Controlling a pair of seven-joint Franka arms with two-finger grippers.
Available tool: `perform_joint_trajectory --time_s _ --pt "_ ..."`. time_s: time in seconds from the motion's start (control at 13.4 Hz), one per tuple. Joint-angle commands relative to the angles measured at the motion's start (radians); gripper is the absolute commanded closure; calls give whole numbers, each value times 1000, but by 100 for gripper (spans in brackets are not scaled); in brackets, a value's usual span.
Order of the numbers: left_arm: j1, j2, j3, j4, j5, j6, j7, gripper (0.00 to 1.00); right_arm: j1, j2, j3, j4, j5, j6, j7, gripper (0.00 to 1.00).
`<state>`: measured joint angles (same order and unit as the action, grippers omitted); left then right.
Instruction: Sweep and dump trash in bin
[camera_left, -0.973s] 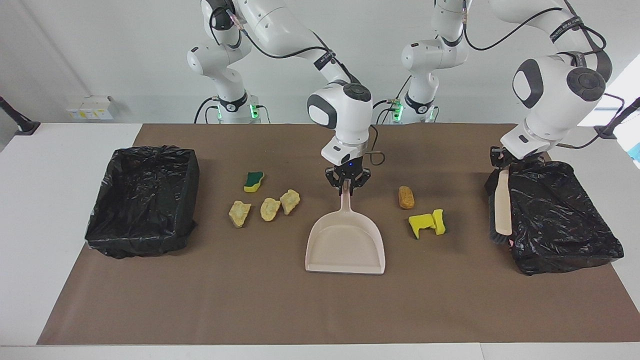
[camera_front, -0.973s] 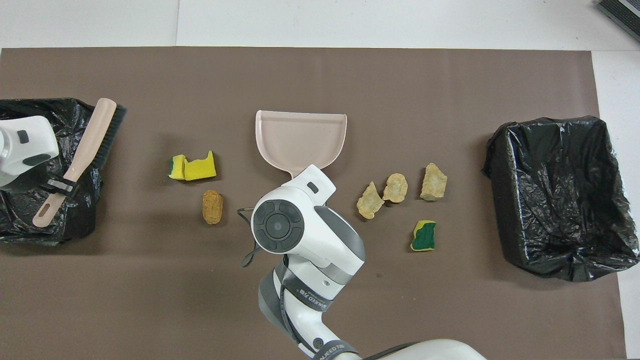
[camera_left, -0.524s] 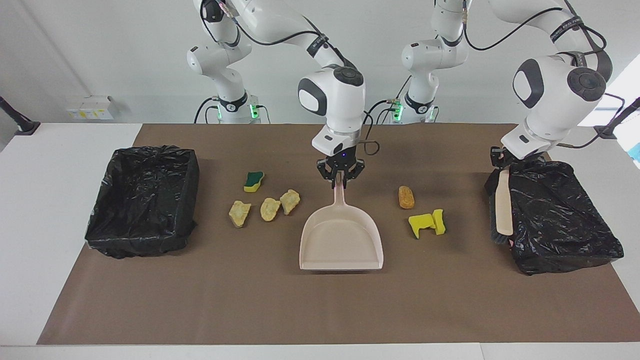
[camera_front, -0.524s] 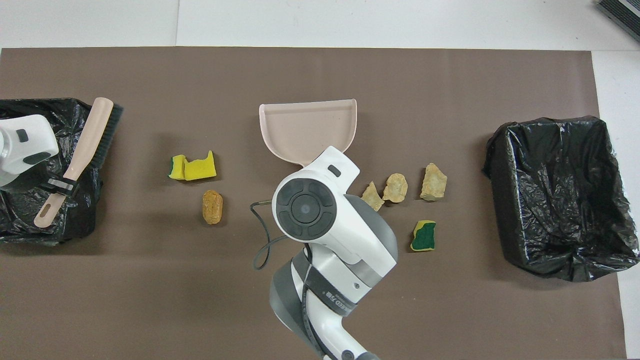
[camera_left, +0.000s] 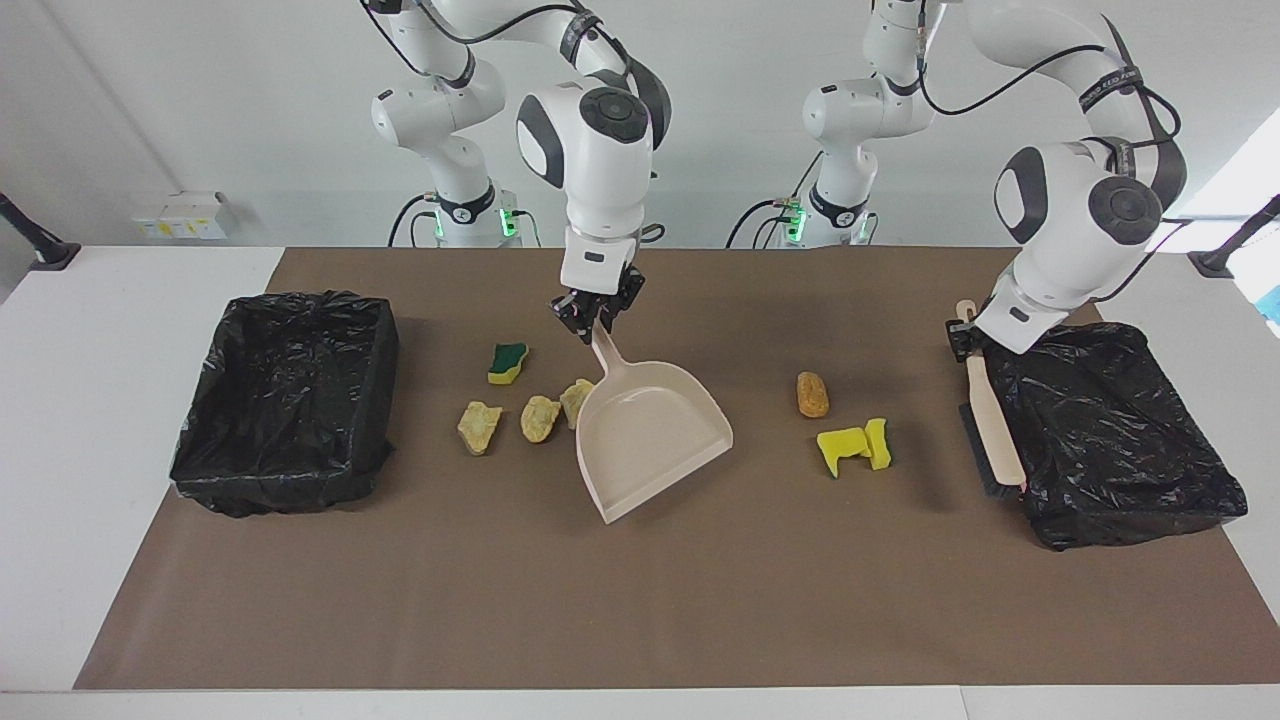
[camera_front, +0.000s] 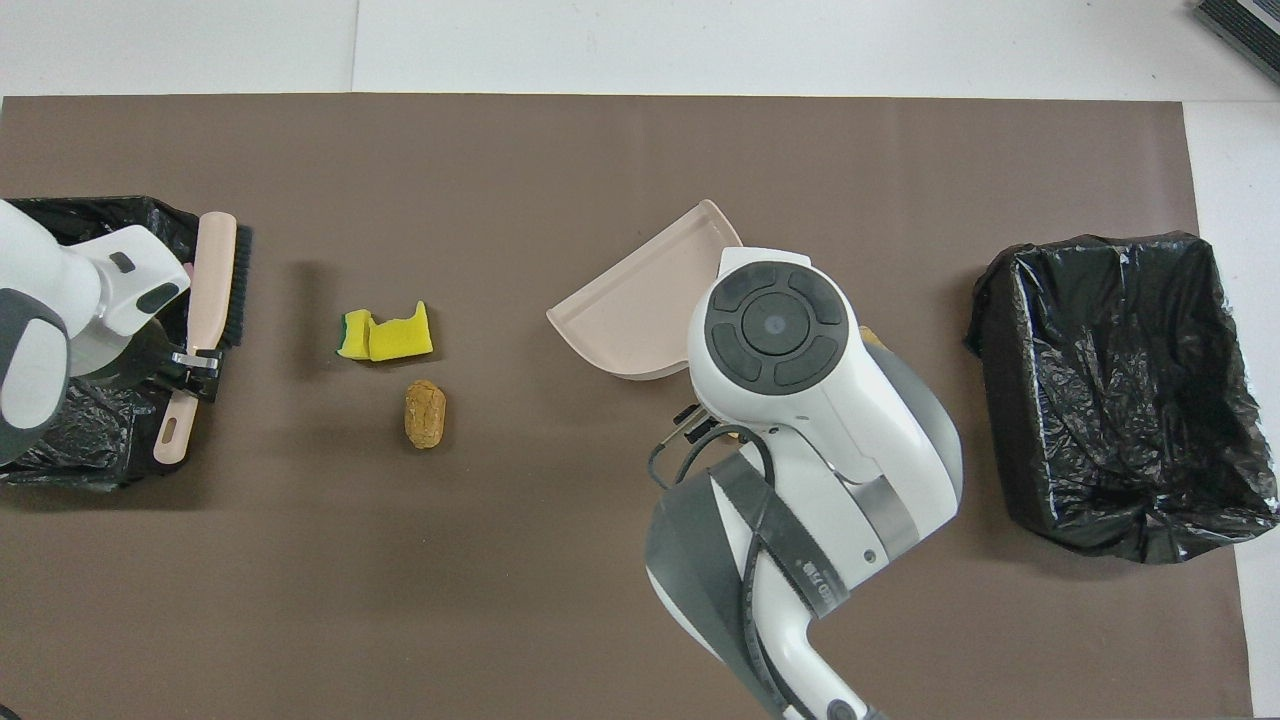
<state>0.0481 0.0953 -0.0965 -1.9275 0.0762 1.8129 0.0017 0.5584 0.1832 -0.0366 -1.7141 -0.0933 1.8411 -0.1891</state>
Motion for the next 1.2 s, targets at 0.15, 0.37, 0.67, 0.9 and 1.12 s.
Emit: perform_joint_trajectory --time_s 0.15,0.37,0.67,0.9,1.12 --pt "-88 -28 11 -126 -9 40 -48 100 -66 -51 10 -128 17 42 -379 100" --pt "-123 -41 11 -201 -10 95 -66 100 -89 -73 10 -200 60 145 -562 100" --pt "-177 -58 8 -234 -53 109 -153 100 -84 -57 10 -219 80 200 -622 100" --pt "-234 -72 8 -258 -81 150 -160 100 -60 -36 10 -237 119 228 -648 100" --pt "-280 -74 6 -258 -105 166 -155 100 -51 -16 12 -245 122 279 -632 100"
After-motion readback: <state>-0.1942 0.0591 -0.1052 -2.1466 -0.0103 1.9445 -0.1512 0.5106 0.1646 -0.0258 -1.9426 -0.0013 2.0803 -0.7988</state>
